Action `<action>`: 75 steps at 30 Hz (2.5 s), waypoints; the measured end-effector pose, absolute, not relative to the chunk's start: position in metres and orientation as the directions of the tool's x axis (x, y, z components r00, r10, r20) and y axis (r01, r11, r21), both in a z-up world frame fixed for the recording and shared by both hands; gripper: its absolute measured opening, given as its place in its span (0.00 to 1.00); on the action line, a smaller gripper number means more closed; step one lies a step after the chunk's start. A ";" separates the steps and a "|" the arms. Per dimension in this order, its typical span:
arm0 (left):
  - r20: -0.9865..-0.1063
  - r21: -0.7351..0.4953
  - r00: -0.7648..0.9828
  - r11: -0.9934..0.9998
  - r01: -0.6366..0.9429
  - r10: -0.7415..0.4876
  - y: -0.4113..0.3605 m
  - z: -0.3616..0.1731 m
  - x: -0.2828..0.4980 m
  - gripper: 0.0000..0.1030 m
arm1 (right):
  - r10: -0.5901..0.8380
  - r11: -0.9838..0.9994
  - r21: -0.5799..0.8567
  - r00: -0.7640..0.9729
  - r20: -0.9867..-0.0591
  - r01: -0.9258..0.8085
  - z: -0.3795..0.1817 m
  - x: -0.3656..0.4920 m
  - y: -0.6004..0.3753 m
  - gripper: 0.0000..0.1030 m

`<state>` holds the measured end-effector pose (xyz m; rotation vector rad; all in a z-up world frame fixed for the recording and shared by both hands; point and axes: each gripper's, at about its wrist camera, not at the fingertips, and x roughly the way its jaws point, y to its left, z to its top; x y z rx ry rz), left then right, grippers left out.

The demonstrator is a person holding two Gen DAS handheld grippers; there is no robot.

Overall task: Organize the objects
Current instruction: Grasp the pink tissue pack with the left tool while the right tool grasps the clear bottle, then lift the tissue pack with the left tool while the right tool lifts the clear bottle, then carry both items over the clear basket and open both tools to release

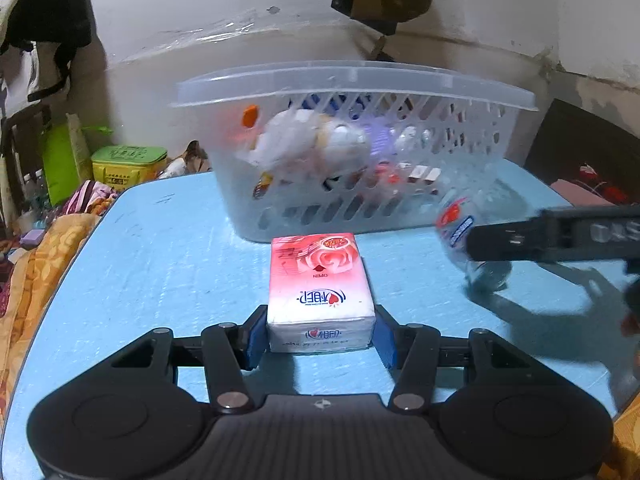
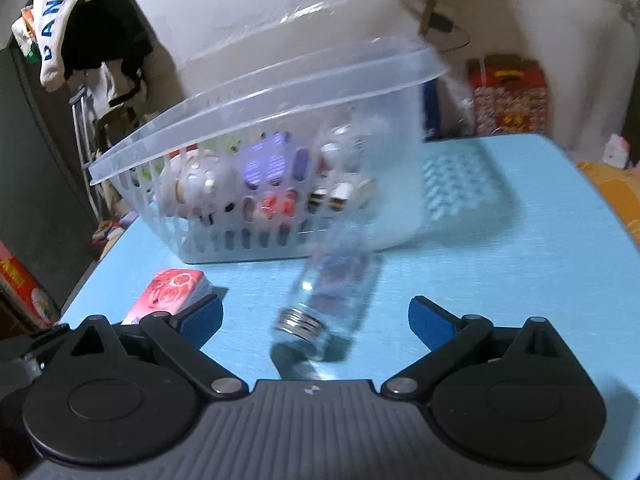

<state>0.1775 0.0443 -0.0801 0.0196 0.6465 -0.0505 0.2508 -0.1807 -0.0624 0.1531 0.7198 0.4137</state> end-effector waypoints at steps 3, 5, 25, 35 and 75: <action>-0.598 -0.011 0.800 0.998 0.056 -0.052 0.049 -0.081 0.178 0.55 | 0.389 0.921 0.246 0.669 -0.634 -0.303 -0.064 0.259 -0.170 0.87; -0.596 -0.013 0.801 0.998 0.058 -0.054 0.050 -0.081 0.179 0.55 | 0.372 0.926 0.213 0.671 -0.641 -0.311 -0.065 0.260 -0.163 0.78; -0.514 0.014 0.858 1.000 0.020 -0.010 0.051 -0.062 0.167 0.55 | 0.375 0.924 0.190 0.700 -0.608 -0.331 -0.039 0.213 -0.198 0.44; -0.434 0.029 0.899 0.997 0.077 -0.057 0.036 -0.036 0.138 0.55 | 0.344 0.935 0.115 0.777 -0.527 -0.336 -0.017 0.176 -0.208 0.44; -0.450 -0.189 0.890 0.982 -0.013 -0.075 0.070 0.047 0.299 0.55 | 0.347 0.923 -0.003 0.838 -0.422 -0.384 0.047 0.325 -0.158 0.47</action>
